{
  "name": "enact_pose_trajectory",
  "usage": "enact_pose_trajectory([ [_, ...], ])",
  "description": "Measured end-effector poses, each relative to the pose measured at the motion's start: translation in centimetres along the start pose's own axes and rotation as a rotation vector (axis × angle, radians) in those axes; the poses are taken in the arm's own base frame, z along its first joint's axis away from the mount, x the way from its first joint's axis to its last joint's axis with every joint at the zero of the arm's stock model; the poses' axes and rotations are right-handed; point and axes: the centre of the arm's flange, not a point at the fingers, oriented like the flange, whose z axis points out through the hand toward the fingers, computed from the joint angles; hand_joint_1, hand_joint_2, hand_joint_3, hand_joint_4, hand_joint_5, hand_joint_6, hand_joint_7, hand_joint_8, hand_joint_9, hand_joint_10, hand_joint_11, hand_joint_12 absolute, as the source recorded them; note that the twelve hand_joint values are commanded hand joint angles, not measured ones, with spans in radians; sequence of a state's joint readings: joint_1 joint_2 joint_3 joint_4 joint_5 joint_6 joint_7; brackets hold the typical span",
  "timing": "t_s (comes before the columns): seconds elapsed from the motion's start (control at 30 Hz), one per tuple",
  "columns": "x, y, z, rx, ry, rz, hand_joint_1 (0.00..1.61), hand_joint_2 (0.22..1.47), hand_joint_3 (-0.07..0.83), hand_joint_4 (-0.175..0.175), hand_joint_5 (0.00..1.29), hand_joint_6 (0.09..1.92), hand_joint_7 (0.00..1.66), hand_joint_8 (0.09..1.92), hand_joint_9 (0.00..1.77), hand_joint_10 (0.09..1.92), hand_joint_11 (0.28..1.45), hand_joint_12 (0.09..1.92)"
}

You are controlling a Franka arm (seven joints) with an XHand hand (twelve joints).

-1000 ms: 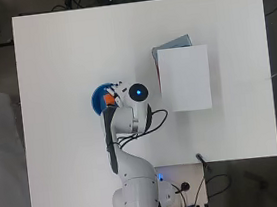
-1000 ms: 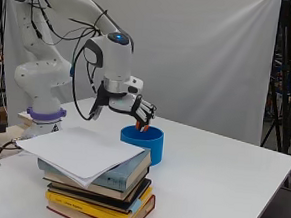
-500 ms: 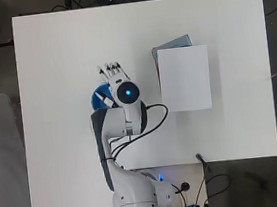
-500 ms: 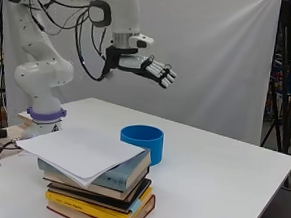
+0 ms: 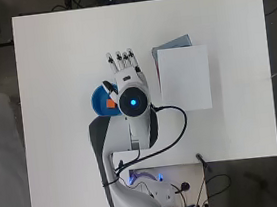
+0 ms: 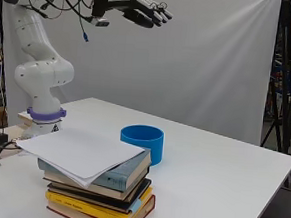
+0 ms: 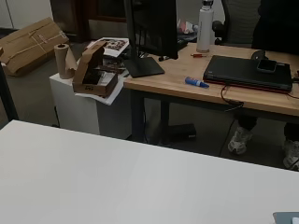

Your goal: Teleoperate dual arm-hand system to pick and place objects

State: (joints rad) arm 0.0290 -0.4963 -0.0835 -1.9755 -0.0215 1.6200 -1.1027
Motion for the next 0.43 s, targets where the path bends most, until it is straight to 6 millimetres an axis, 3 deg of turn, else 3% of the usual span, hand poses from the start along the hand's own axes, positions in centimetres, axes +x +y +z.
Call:
enact_pose_trajectory([
  [0.07,-0.8,0.4,-0.6,-0.017,-0.029,0.029,0.32,1.10,0.000,0.040,0.38,0.09,0.54,0.09,0.66,0.09,0.50,0.09],
  [0.3,-2.7,0.9,0.6,0.005,-0.043,0.110,0.30,1.09,-0.002,0.046,0.35,0.09,0.45,0.09,0.55,0.09,0.46,0.09],
  [0.43,-2.8,0.7,-0.2,-0.031,-0.054,0.127,0.33,1.09,-0.002,0.034,0.44,0.09,0.67,0.09,0.79,0.09,0.54,0.09],
])
